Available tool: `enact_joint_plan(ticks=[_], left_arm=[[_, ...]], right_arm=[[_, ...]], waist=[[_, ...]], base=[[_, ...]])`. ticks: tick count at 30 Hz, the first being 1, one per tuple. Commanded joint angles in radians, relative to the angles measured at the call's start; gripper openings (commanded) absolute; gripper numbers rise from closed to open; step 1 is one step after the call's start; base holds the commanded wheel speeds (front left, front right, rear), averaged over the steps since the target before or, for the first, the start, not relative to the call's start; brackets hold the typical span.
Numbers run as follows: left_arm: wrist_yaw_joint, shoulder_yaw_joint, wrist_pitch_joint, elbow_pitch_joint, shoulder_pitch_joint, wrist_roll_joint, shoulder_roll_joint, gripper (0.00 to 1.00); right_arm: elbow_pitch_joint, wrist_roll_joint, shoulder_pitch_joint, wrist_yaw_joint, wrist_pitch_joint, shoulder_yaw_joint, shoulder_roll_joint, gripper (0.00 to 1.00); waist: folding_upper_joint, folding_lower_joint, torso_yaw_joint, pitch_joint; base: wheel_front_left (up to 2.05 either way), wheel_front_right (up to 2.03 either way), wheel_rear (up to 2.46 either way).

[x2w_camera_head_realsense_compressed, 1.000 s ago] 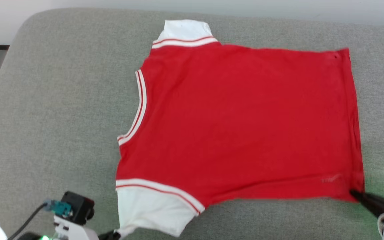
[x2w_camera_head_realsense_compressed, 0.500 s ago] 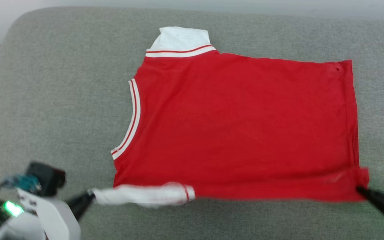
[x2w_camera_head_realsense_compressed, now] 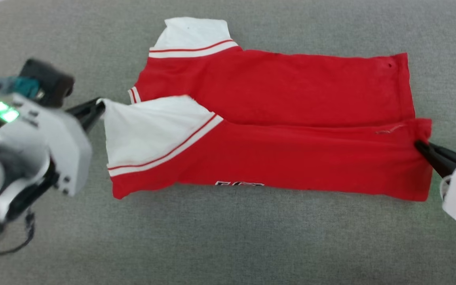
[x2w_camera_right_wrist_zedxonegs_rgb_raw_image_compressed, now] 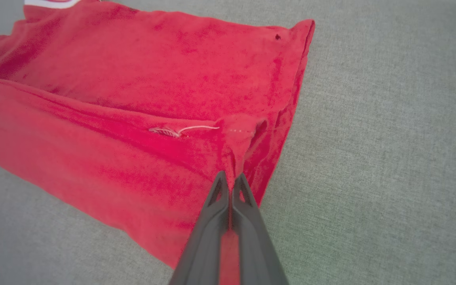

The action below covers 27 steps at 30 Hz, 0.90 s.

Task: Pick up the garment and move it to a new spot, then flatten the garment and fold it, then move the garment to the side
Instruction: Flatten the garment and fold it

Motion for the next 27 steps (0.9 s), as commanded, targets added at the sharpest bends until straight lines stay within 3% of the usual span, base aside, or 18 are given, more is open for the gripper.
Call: enact_joint_plan(ticks=[1,9,21,24,25,27], left_arm=[[-0.023,-0.016,0.007,0.058,-0.036,0.009,-0.036,0.00],[-0.142,-0.106,0.010,0.403,-0.183,0.040,-0.211,0.00],[-0.186,-0.169,0.068,0.740,-0.234,-0.040,-0.339,0.02],[-0.189,-0.158,0.073,0.766,-0.255,-0.067,-0.355,0.24],[-0.188,-0.157,0.075,0.770,-0.263,-0.068,-0.353,0.35],[-0.188,-0.152,0.072,0.773,-0.273,-0.074,-0.347,0.55]], right_arm=[[0.029,-0.025,-0.036,-0.002,-0.017,0.019,0.003,0.00],[0.217,-0.044,-0.183,-0.002,-0.067,0.150,0.032,0.00],[0.377,0.020,-0.300,-0.002,-0.103,0.287,0.043,0.00],[0.393,0.036,-0.321,-0.002,-0.119,0.300,0.032,0.00],[0.395,0.037,-0.326,-0.002,-0.130,0.303,0.027,0.00],[0.399,0.044,-0.332,-0.002,-0.148,0.307,0.019,0.37]], waist=[[0.0000,0.0000,-0.011,0.016],[0.0000,0.0000,-0.024,0.047],[0.0000,0.0000,-0.038,0.047],[0.0000,0.0000,-0.033,0.035],[0.0000,0.0000,-0.031,0.030],[0.0000,0.0000,-0.026,0.018]], base=[[0.00,0.00,0.00],[0.00,0.00,0.00],[0.00,0.00,0.00],[0.00,0.00,0.00],[0.00,0.00,0.00],[0.00,0.00,0.00]])
